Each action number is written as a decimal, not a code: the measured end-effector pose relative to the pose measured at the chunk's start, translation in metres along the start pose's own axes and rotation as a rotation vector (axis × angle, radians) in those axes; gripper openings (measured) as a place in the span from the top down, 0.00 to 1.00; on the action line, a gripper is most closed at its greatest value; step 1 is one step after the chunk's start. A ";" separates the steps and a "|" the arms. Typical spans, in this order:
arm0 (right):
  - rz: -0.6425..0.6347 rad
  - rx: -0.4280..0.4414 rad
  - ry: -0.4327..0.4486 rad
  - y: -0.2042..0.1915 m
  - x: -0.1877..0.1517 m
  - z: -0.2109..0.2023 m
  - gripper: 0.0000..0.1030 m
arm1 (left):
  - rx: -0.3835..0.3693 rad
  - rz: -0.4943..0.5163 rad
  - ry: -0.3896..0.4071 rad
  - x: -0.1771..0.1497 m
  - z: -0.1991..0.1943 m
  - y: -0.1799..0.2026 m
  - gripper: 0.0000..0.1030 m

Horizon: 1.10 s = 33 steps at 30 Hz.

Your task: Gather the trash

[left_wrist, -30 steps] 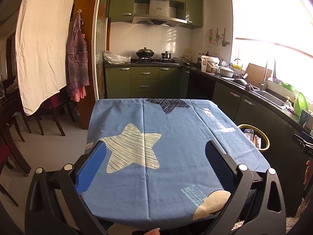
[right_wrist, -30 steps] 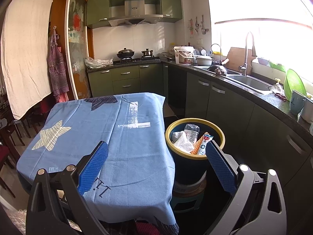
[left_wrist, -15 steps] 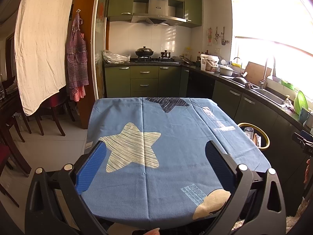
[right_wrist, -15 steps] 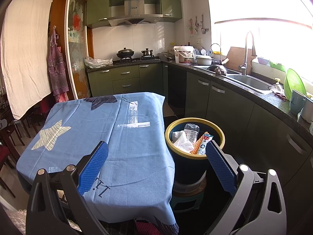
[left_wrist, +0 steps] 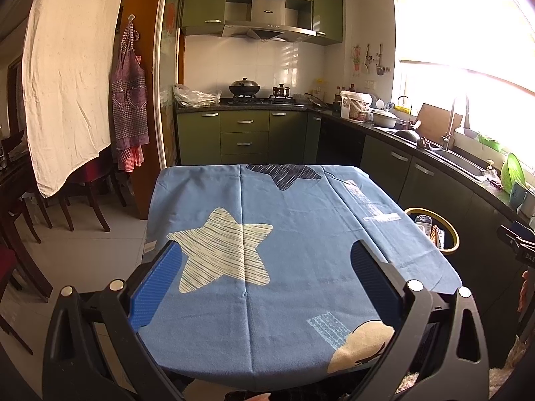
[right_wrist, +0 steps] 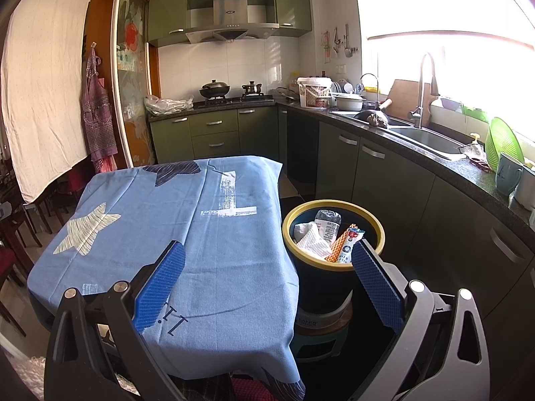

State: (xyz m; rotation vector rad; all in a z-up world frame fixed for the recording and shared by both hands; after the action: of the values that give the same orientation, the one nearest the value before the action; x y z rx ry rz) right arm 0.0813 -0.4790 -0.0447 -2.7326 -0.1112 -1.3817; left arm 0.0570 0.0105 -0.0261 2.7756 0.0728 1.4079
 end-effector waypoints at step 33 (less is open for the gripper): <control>-0.011 0.000 -0.019 0.003 -0.008 0.008 0.05 | 0.044 0.042 -0.014 -0.002 0.015 0.007 0.06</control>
State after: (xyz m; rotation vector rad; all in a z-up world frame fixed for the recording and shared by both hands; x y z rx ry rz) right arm 0.0836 -0.4809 -0.0557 -2.7491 -0.1278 -1.3589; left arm 0.0677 0.0029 -0.0364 2.8390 0.0455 1.4126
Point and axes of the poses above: each gripper's, at about its wrist camera, not at the fingertips, and z roughly the way its jaws point, y to its right, x to its top, the point moved 8 cm from there along z, roughly the way its jaws point, and after that the axes turned 9 degrees about -y, right-handed, at the moved point
